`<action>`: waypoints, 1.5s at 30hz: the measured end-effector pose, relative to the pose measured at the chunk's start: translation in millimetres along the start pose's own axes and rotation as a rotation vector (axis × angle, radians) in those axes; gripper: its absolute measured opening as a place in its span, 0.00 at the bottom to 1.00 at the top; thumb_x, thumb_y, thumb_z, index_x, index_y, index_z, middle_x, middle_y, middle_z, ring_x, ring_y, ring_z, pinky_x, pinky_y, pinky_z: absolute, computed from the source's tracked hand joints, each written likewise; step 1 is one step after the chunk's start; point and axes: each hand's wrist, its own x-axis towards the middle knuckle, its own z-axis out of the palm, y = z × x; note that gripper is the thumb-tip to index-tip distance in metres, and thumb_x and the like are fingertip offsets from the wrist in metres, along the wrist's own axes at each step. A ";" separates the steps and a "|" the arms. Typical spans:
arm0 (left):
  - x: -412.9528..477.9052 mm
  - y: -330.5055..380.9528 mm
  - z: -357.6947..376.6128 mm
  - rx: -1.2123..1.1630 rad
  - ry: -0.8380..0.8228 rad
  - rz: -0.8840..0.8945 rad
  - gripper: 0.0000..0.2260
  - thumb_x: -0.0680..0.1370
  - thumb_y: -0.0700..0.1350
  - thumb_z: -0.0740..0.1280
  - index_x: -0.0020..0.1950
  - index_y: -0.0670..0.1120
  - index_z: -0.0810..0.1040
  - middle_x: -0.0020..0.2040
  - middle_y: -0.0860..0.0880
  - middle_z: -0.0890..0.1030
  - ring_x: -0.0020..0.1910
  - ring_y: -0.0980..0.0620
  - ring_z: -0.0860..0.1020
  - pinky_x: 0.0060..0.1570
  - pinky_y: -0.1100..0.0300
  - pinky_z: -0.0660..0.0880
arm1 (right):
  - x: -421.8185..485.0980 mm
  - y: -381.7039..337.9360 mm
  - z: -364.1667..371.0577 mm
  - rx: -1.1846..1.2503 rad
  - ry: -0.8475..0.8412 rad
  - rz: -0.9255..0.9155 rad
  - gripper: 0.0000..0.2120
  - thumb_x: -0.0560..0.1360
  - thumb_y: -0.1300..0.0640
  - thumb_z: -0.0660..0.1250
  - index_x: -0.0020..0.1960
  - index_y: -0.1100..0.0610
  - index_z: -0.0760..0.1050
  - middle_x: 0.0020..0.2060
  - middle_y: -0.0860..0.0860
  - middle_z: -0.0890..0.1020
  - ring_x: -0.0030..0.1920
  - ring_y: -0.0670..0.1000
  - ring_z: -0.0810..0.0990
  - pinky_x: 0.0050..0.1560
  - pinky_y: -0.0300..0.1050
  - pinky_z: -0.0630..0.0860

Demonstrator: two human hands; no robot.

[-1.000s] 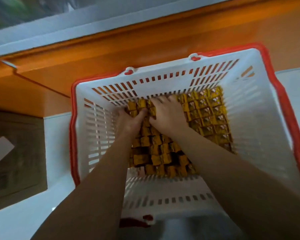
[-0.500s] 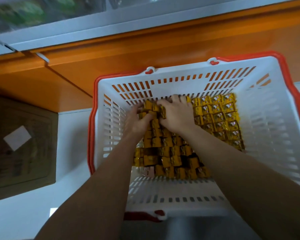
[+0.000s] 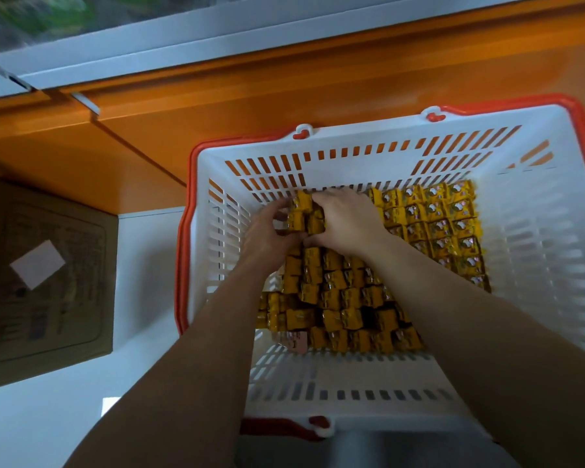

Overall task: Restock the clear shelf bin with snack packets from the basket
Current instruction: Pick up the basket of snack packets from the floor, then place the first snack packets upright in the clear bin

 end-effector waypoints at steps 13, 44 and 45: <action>-15.4 63.0 -21.2 -0.030 -0.059 0.073 0.32 0.67 0.56 0.82 0.69 0.53 0.77 0.53 0.56 0.80 0.51 0.56 0.78 0.51 0.61 0.75 | -44.4 25.2 -55.3 0.512 0.175 0.146 0.33 0.61 0.38 0.78 0.64 0.38 0.71 0.54 0.42 0.76 0.56 0.44 0.75 0.50 0.41 0.71; -246.1 268.8 -165.1 -0.682 0.206 0.312 0.22 0.72 0.43 0.79 0.62 0.50 0.74 0.49 0.48 0.86 0.49 0.48 0.86 0.50 0.49 0.83 | -219.1 -169.9 -288.1 1.762 0.511 0.067 0.19 0.84 0.51 0.58 0.49 0.59 0.84 0.46 0.59 0.86 0.43 0.55 0.87 0.35 0.45 0.81; -248.0 272.8 -170.5 -0.682 0.196 0.317 0.22 0.72 0.43 0.79 0.61 0.50 0.74 0.50 0.46 0.86 0.49 0.45 0.86 0.52 0.44 0.83 | -219.2 -168.2 -294.7 1.697 0.495 0.056 0.19 0.84 0.50 0.58 0.49 0.57 0.84 0.46 0.58 0.87 0.43 0.55 0.87 0.36 0.47 0.81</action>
